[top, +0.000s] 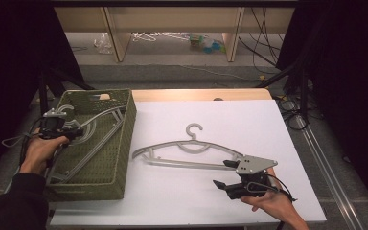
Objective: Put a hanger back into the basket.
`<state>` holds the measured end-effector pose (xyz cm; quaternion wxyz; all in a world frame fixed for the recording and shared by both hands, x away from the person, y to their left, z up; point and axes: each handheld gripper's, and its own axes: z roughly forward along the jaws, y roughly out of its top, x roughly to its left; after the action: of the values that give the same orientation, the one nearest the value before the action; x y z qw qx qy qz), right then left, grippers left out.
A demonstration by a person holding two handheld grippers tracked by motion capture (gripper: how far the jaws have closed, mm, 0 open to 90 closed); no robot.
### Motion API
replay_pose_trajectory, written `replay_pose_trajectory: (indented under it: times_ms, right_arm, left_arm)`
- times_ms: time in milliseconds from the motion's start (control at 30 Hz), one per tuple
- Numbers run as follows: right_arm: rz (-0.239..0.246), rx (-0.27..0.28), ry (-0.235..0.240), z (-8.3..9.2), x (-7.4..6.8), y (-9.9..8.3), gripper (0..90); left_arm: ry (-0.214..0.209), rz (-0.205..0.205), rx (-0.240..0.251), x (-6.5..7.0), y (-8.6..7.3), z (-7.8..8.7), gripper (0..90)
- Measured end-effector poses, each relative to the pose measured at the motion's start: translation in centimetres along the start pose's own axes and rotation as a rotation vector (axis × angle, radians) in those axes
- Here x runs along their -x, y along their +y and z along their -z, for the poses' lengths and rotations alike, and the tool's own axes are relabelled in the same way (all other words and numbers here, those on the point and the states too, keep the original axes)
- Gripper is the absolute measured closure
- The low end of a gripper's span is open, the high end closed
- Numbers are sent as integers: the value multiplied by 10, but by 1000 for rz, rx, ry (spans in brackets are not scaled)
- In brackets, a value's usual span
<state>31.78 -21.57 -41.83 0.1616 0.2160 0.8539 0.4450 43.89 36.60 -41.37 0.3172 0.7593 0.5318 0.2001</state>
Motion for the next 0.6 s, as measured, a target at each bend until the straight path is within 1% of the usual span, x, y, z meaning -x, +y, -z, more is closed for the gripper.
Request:
replay_pose_trajectory:
  times_ms: [33,67,100,133,167,200,233,267,300,333,367,400,433,467,500,600]
  right_arm:
    - [1,0,0,0,0,0,290]
    - [3,0,0,0,0,0,290]
    - [0,1,1,0,-1,0,290]
    - [2,2,0,0,0,0,290]
    - [1,2,-2,0,0,0,290]
    - [-1,2,-1,0,0,0,290]
    - [0,1,-1,0,0,0,290]
    - [-1,3,-1,0,0,0,290]
    - [-2,3,-2,0,0,0,290]
    - [-3,1,-1,0,0,0,289]
    - [-2,0,-2,0,0,0,289]
    - [-1,0,0,0,0,0,289]
    - [1,0,0,-1,0,0,289]
    - [1,-8,1,0,0,0,289]
    - [0,-8,1,0,0,1,289]
    - [1,2,-5,-1,0,0,289]
  left_arm:
    - [1,-2,-14,-1,-1,-1,792]
    - [11,7,-9,-2,-3,-1,789]
    - [6,17,-9,-3,-4,-1,789]
    - [11,59,22,-2,-5,-2,787]
    - [16,25,5,-5,-5,0,783]
    - [19,38,20,-5,-6,0,773]
    - [26,71,29,-4,-5,2,761]
    - [36,68,23,-6,-5,6,739]
    - [39,81,31,-7,-5,9,702]
    - [45,115,71,-6,-6,11,691]
    - [35,107,71,-6,-6,14,684]
    - [26,92,58,-7,-7,18,663]
    - [26,125,95,-3,-7,18,630]
    - [28,147,123,0,-7,20,583]
    - [24,145,133,2,-8,23,571]
    - [30,141,156,11,-8,31,532]
